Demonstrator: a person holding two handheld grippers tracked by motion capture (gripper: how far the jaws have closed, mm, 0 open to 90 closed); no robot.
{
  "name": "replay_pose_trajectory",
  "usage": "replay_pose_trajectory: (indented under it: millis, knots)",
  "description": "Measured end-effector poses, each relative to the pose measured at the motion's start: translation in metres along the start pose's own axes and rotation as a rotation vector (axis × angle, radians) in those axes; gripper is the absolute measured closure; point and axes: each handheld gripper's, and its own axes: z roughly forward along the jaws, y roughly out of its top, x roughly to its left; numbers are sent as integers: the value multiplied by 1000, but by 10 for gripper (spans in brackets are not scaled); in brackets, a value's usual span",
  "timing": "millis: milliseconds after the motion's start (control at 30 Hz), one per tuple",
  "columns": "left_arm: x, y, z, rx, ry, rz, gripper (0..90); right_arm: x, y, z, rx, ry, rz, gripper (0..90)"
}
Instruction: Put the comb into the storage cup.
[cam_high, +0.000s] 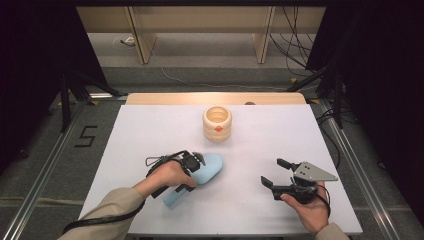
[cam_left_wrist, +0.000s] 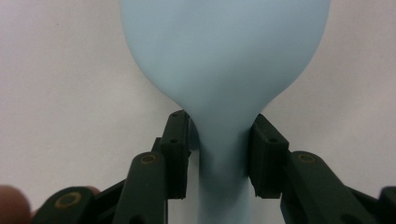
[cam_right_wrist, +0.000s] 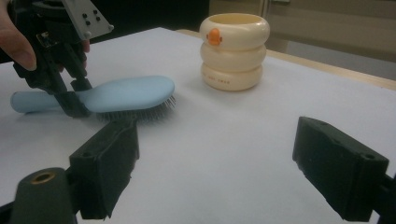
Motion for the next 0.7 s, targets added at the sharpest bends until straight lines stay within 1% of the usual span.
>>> replay_pose_trajectory:
  millis: [233,400,500,533,700]
  knots:
    - [-2,0,0,-2,0,-1,682,0,0,0,0,-1,-1,156]
    - [-1,-1,0,-7,-1,-5,689,0,0,0,-1,1,0,156]
    - [-1,-1,-1,-4,-2,0,690,0,0,0,-2,-1,0,156]
    - [-2,-2,0,-13,-2,-7,691,0,0,0,-2,-1,0,156]
    - [-2,-3,-1,-20,0,-8,693,0,0,0,0,-1,1,156]
